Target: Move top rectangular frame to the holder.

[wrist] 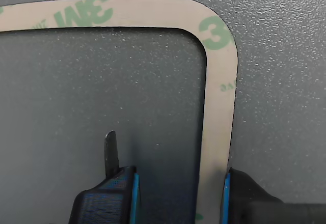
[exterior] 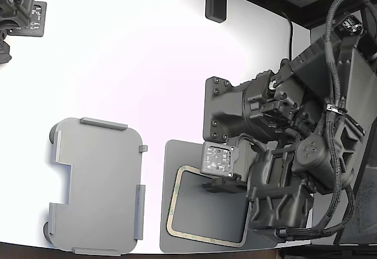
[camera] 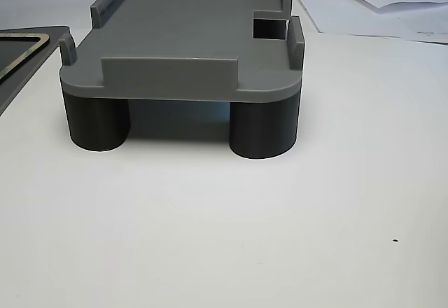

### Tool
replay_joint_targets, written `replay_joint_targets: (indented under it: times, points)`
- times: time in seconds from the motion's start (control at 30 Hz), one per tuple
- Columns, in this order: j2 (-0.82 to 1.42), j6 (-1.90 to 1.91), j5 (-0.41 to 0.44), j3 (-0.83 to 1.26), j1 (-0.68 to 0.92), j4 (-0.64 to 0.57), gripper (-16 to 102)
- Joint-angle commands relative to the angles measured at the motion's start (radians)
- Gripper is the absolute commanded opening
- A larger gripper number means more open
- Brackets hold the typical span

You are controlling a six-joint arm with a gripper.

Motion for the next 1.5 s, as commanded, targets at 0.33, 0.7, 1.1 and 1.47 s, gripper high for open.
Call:
replay_joint_targets:
  times: [0.33, 0.7, 1.1, 1.47]
  points:
    - [0.014, -0.011, -0.008, -0.003, -0.046, 0.011, 54]
    - [0.028, -0.04, -0.018, 0.032, -0.083, -0.029, 51]
    - [0.025, -0.037, -0.038, 0.051, -0.086, -0.04, 42]
    - [-0.011, -0.058, -0.072, 0.043, -0.115, -0.049, -10]
